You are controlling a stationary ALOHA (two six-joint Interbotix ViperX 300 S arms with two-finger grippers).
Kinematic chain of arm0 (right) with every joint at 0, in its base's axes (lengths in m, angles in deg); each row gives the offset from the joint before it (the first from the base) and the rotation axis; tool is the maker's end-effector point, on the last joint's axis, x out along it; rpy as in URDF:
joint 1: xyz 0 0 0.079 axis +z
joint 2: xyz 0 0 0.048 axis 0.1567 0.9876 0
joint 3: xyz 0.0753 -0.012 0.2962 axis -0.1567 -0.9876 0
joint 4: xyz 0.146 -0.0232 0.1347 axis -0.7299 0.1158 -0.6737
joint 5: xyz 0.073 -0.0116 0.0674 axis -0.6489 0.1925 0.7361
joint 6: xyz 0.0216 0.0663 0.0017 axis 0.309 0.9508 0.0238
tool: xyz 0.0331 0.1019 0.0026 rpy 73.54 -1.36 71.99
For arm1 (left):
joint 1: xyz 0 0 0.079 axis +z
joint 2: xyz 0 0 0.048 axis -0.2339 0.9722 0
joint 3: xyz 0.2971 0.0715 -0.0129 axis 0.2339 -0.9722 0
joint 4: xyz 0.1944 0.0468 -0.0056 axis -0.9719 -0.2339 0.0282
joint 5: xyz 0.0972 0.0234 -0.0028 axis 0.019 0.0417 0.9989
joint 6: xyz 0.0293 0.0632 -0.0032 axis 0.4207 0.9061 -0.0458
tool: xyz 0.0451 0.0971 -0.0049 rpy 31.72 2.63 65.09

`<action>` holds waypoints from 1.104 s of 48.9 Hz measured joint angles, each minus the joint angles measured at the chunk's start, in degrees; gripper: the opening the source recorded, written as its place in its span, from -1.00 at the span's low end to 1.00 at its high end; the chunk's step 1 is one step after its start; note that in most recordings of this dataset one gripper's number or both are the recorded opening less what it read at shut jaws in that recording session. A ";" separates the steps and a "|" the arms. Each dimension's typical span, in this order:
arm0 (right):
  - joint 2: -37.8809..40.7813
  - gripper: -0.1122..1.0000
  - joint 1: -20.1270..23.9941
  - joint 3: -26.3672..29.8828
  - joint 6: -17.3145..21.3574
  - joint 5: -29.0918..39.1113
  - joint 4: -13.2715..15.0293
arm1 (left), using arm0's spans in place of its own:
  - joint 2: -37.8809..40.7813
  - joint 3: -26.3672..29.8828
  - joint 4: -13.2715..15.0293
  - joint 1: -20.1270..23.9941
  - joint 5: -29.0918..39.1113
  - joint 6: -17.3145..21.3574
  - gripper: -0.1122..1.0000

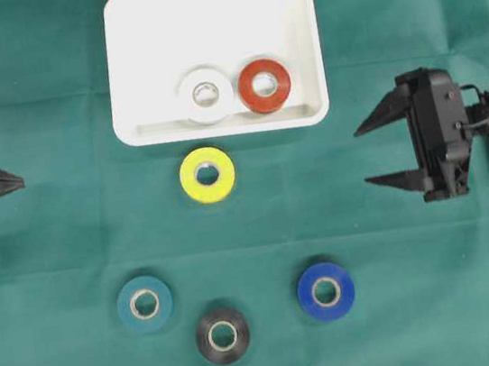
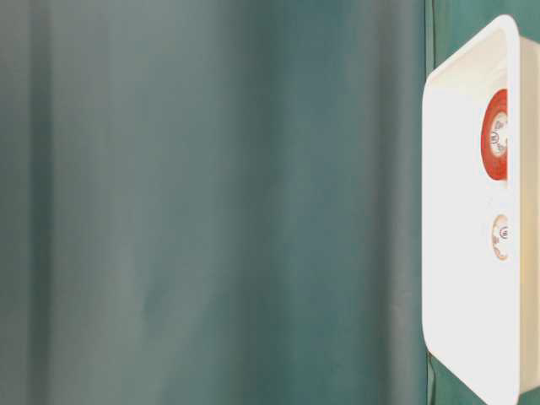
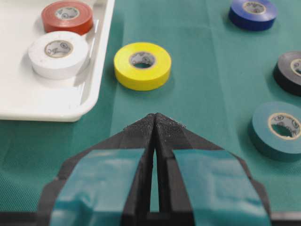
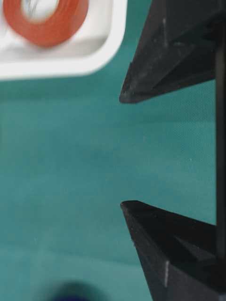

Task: Put the tape into the white case with the right arm.
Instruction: 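Release the white roll beside the red roll and withdraw right, then move the right gripper to the yellow tape roll and grasp it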

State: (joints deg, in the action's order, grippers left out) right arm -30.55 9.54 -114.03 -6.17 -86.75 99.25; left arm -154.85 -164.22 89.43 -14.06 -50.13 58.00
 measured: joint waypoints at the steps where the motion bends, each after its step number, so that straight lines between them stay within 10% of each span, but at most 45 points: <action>1: 0.00 0.10 0.00 0.00 0.00 -0.09 0.00 | 0.00 0.00 0.00 0.00 0.00 0.09 -0.79; 18: 2.72 0.09 0.35 1.67 -0.35 -0.26 0.09 | 0.00 0.00 0.00 0.00 0.00 0.00 -0.79; 54: 30.59 0.07 0.35 28.65 -0.62 -0.35 4.83 | -0.09 0.00 0.00 0.00 0.00 0.00 -0.79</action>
State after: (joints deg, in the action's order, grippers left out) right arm 0.04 9.90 -85.38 -6.79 -87.10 104.09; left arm -154.94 -164.22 89.43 -14.06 -50.13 58.00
